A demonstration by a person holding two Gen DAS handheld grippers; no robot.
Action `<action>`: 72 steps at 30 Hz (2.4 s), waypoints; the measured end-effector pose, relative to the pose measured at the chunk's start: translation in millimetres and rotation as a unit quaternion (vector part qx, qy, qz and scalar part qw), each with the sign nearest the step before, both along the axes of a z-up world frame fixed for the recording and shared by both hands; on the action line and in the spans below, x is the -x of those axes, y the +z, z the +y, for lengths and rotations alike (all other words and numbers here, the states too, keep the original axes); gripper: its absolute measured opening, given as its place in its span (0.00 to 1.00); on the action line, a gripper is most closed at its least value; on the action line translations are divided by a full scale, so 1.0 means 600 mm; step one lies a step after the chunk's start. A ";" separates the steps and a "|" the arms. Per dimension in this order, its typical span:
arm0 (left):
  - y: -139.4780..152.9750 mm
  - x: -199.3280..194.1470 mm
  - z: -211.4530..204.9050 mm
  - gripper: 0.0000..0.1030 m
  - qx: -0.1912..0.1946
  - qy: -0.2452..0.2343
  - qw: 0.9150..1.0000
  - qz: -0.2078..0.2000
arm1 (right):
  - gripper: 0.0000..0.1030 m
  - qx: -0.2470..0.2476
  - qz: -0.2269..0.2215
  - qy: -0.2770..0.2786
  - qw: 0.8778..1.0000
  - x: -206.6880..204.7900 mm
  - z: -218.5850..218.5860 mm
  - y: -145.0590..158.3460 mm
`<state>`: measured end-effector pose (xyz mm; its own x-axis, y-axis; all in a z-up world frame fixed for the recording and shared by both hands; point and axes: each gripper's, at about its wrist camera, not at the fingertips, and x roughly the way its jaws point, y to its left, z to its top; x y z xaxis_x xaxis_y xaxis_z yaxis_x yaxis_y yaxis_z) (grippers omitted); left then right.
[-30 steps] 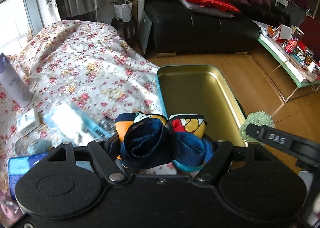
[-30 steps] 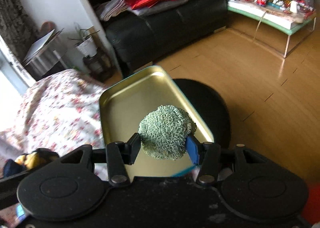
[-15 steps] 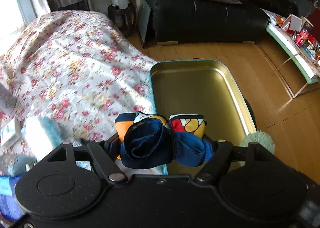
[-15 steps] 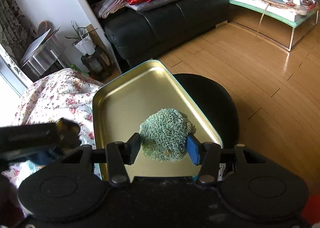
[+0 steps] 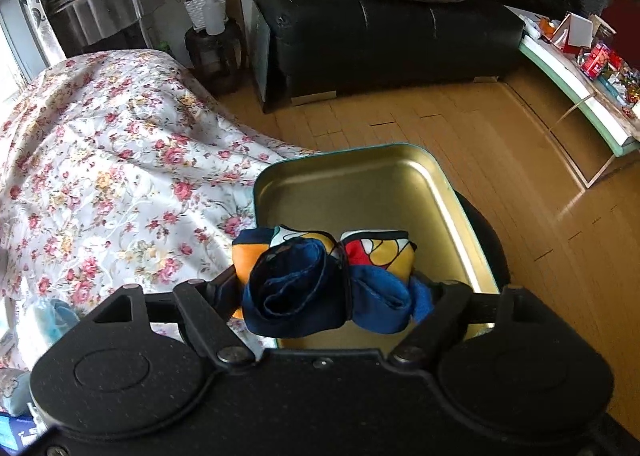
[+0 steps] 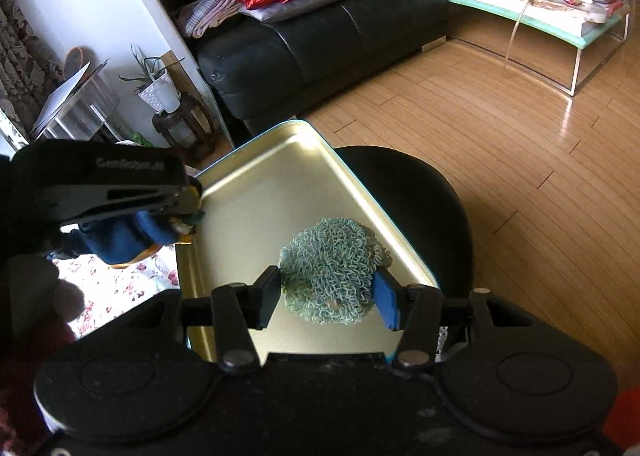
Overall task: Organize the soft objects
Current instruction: 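Carry the socks in the left tool and the green ball in the right tool over the gold tray, then open the right tool to drop the green ball while the left tool lowers the socks into the tray, then open the left tool to release the socks into the gold tray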
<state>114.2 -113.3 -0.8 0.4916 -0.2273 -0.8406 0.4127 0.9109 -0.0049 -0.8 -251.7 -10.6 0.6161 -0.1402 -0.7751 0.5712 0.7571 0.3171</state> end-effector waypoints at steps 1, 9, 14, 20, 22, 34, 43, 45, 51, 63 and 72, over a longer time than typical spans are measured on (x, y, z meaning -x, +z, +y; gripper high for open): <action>-0.001 -0.001 -0.002 0.76 0.001 0.000 1.000 0.001 | 0.48 0.000 0.000 0.000 1.000 0.000 0.000 0.000; -0.012 0.003 0.002 0.76 0.007 0.007 1.000 0.005 | 0.49 -0.001 0.002 -0.001 1.000 -0.002 0.001 -0.002; -0.012 -0.001 0.001 0.81 0.012 0.005 1.000 0.004 | 0.49 -0.002 0.004 -0.002 1.000 -0.002 0.000 -0.003; 0.004 -0.003 -0.008 0.96 0.027 -0.009 0.999 -0.033 | 0.51 -0.002 0.006 -0.004 1.000 -0.005 0.001 -0.003; 0.012 0.000 -0.013 0.96 0.029 -0.018 0.998 -0.049 | 0.52 0.000 0.007 -0.006 1.000 -0.006 0.001 -0.002; 0.007 0.010 -0.009 0.96 0.006 -0.003 0.998 -0.064 | 0.71 0.009 -0.002 -0.017 1.000 0.000 0.000 0.001; 0.007 0.024 -0.003 0.96 -0.012 0.001 0.998 -0.065 | 0.72 0.008 0.001 -0.014 1.000 -0.001 0.001 0.001; 0.008 0.027 -0.001 0.96 -0.014 0.001 0.998 -0.068 | 0.72 0.008 0.001 -0.014 1.000 -0.001 0.001 0.001; 0.009 0.036 0.008 0.96 -0.025 0.006 0.997 -0.069 | 0.72 0.008 0.002 -0.011 1.000 -0.001 0.003 0.001; 0.019 0.057 0.054 0.96 -0.025 0.024 0.997 -0.073 | 0.80 0.026 0.000 0.007 1.000 -0.003 0.014 0.006; 0.035 0.081 0.103 0.96 -0.018 0.041 0.996 -0.078 | 1.00 0.039 -0.014 0.016 0.999 0.006 0.019 0.016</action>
<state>65.4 -51.4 20.4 0.6321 -0.1512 -0.7600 0.3296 0.9401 0.0870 -4.6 -240.1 -1.2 0.6421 -0.1798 -0.7453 0.5385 0.7977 0.2715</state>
